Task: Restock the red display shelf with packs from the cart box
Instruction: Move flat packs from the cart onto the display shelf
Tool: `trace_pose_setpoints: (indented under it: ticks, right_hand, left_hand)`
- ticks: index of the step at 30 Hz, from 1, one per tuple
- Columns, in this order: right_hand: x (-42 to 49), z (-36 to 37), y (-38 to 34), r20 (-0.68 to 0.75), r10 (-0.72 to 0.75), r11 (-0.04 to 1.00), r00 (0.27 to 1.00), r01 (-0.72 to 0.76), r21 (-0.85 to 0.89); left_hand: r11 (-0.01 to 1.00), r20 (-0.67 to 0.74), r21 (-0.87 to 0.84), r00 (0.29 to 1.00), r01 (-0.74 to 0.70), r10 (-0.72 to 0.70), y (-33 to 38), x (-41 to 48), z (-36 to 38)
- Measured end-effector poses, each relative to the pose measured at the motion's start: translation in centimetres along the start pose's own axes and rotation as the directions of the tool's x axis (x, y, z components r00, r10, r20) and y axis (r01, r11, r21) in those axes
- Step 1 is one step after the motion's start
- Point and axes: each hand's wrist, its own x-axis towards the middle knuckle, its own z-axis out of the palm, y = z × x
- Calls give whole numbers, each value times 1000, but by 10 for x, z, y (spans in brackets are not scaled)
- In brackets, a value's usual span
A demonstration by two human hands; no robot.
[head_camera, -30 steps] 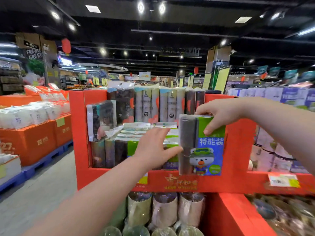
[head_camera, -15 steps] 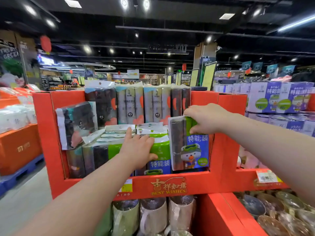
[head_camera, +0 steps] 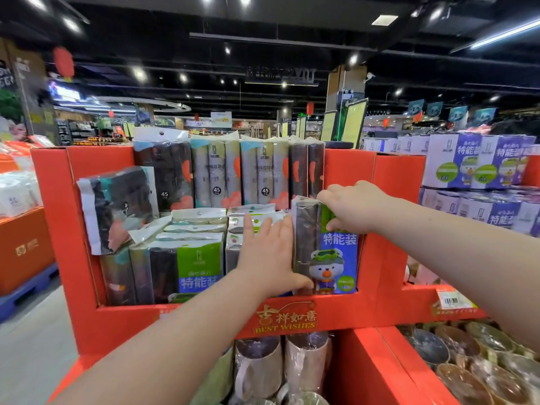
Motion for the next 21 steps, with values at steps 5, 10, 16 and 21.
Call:
trace_pose_setpoints:
  ticks: [5, 10, 16, 21]
  right_hand:
    - [2, 0, 5, 50, -30, 995, 998, 25, 98]
    - [8, 12, 0, -43, -25, 1000, 999, 25, -8]
    - [5, 36, -13, -25, -12, 1000, 1000, 11, -24]
    - [-3, 60, -30, 125, -69, 993, 990, 57, 101]
  left_hand:
    - [993, 1, -35, 994, 114, -114, 8, 10, 11]
    - [992, -62, -1, 990, 129, -129, 11, 16, 19]
    - [999, -40, 40, 999, 38, -36, 9, 17, 24]
    - [989, 72, -127, 993, -81, 91, -13, 21, 8]
